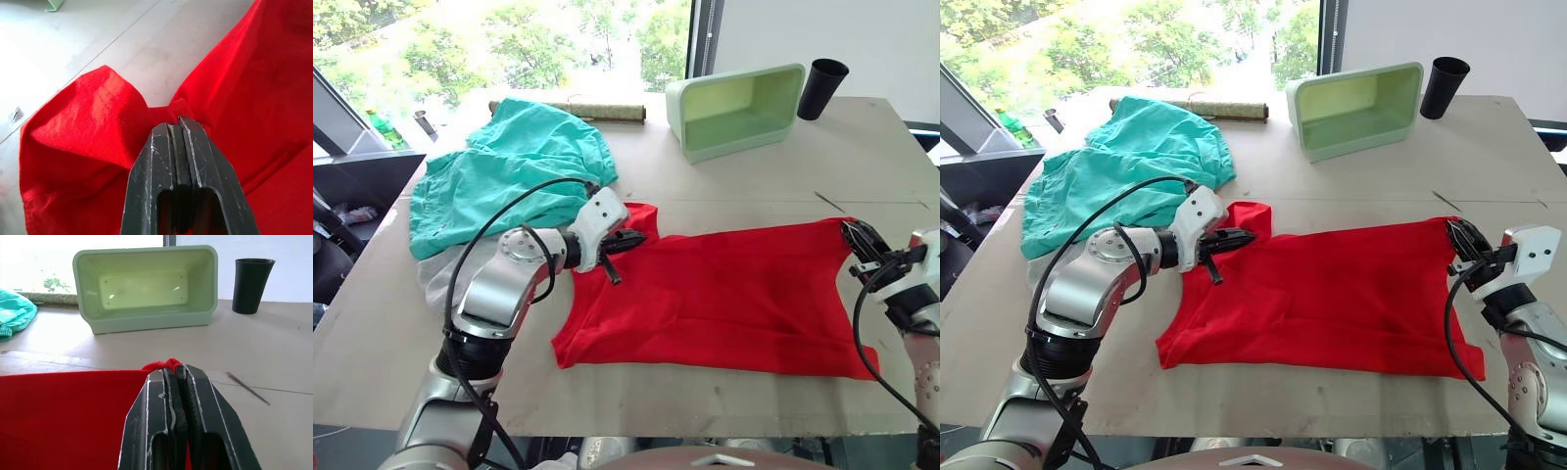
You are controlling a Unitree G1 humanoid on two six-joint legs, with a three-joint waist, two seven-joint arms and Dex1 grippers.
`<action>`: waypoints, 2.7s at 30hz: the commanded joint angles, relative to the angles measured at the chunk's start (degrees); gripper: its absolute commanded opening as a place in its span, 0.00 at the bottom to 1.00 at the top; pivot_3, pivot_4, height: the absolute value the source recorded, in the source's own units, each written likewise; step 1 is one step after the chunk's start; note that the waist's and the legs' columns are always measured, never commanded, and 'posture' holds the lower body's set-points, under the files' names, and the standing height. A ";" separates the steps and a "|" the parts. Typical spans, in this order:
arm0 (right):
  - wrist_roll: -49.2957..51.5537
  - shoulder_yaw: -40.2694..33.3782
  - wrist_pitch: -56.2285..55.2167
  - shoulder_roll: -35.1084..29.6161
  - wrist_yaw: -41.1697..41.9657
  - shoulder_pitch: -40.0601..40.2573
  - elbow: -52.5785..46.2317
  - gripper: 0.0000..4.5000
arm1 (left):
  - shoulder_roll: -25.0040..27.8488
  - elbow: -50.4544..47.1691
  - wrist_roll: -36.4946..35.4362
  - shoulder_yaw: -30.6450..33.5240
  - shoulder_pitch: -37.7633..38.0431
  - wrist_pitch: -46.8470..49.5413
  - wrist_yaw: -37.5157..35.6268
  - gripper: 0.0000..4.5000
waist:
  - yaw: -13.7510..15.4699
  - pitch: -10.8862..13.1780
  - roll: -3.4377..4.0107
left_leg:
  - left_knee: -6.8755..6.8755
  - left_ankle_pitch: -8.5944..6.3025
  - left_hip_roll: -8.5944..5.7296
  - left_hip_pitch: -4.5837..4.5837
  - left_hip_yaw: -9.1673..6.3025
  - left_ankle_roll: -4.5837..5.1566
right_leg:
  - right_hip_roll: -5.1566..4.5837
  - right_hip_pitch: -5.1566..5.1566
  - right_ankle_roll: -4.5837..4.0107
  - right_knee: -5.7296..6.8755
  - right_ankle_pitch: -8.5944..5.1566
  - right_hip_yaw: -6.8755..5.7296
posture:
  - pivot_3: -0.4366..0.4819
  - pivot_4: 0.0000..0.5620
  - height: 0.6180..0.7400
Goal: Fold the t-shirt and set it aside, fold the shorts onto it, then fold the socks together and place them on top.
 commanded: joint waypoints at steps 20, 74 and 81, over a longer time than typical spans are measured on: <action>6.62 -0.61 -3.03 -2.37 6.04 13.85 -2.56 0.31 | 4.29 -10.80 -3.45 -0.17 9.05 -3.27 -0.38 0.16 | 0.01 0.00 0.07 | -0.09 -0.16 0.01 0.04 -0.02 -0.27 | -0.06 -0.01 -0.01 -0.08 -0.03 0.02 | 0.48 0.27 1.00; -13.87 9.01 -9.99 -33.28 25.80 -3.85 13.14 0.01 | 10.18 5.38 0.79 -2.27 0.23 -23.06 -11.58 1.00 | 0.05 0.11 0.12 | -0.15 -0.11 0.00 -0.04 -0.02 -0.17 | -0.06 -0.01 0.18 -0.33 -0.11 -0.09 | 0.48 0.27 1.00; -15.71 7.13 -18.40 -29.43 20.21 -9.18 16.43 0.01 | 9.38 5.89 1.24 -2.04 -0.14 -23.44 -11.46 1.00 | 0.10 0.12 0.10 | -0.13 0.00 0.00 -0.06 -0.02 0.00 | -0.02 0.01 0.14 -0.28 -0.09 -0.09 | 0.48 0.27 1.00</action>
